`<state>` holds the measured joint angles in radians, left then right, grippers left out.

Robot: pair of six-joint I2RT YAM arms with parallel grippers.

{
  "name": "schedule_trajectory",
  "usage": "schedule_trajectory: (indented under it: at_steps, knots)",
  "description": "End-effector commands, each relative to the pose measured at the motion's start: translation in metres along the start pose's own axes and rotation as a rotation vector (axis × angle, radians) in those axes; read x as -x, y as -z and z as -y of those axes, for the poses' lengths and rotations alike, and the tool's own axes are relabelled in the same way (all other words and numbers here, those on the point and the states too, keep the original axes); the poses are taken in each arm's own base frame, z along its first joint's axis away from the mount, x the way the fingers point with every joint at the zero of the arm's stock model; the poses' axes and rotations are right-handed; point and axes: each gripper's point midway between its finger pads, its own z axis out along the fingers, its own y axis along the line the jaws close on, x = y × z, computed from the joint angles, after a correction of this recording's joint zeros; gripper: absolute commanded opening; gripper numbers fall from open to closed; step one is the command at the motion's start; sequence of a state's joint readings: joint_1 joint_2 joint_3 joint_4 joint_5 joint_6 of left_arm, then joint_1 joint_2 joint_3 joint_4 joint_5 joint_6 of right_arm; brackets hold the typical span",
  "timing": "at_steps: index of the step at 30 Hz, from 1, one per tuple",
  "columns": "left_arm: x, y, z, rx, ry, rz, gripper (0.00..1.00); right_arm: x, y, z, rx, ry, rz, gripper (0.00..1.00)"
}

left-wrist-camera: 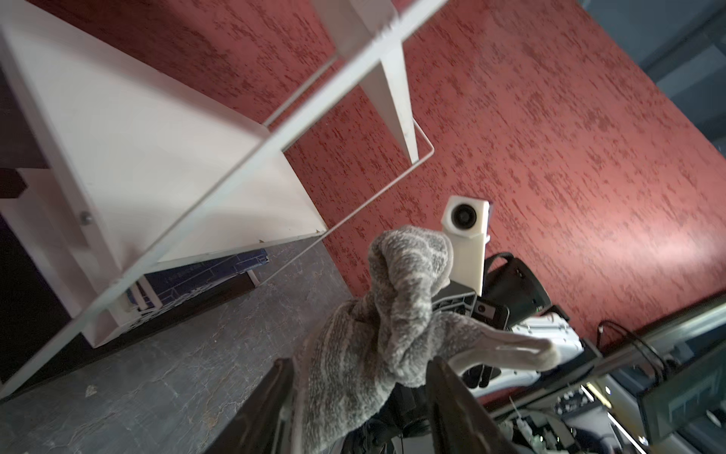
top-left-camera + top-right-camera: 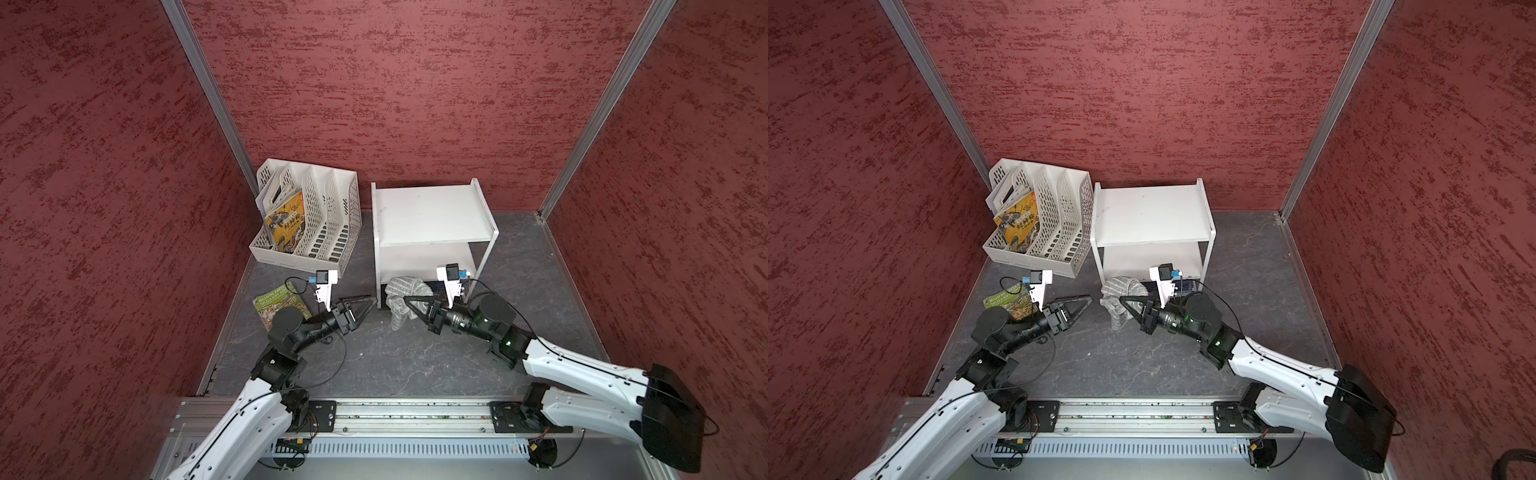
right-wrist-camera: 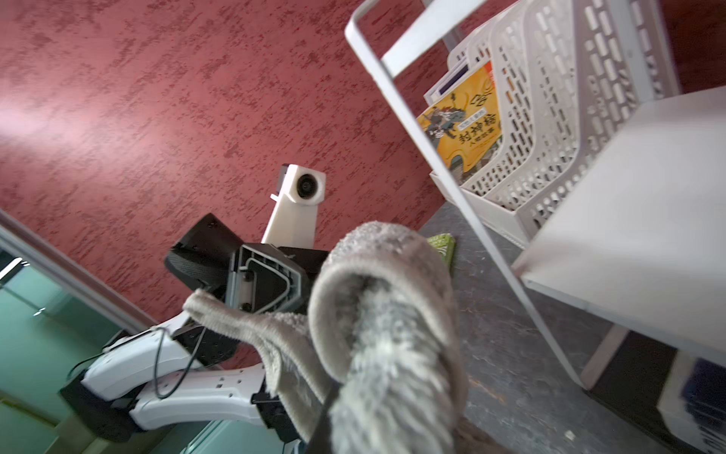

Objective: Wipe the bookshelf clean with a cloth
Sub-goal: Hold the shelf at the center of the board.

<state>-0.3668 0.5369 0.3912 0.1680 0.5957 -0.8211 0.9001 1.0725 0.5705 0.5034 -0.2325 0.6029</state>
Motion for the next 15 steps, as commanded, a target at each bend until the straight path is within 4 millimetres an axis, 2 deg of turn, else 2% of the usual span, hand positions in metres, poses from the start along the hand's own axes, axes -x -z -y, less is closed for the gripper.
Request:
schedule_trajectory:
  at_steps: [1, 3, 6, 10, 15]
  knots:
    - [0.019, 0.012, -0.015, 0.159, -0.093, 0.021, 0.64, -0.005, 0.002, 0.041, -0.284, 0.166, -0.052, 0.00]
    - [0.038, 0.010, -0.012, 0.204, -0.142, 0.028, 0.68, -0.002, -0.003, 0.051, -0.382, 0.258, -0.061, 0.00]
    - [0.067, -0.008, -0.002, 0.228, -0.184, 0.011, 0.73, 0.006, -0.015, 0.055, -0.459, 0.391, -0.052, 0.00]
    - [0.102, -0.030, -0.002, 0.286, -0.217, 0.022, 0.74, 0.016, -0.034, 0.062, -0.537, 0.560, -0.035, 0.00]
    - [0.122, -0.059, -0.015, 0.331, -0.229, -0.011, 0.74, 0.018, -0.055, 0.072, -0.576, 0.700, -0.044, 0.00]
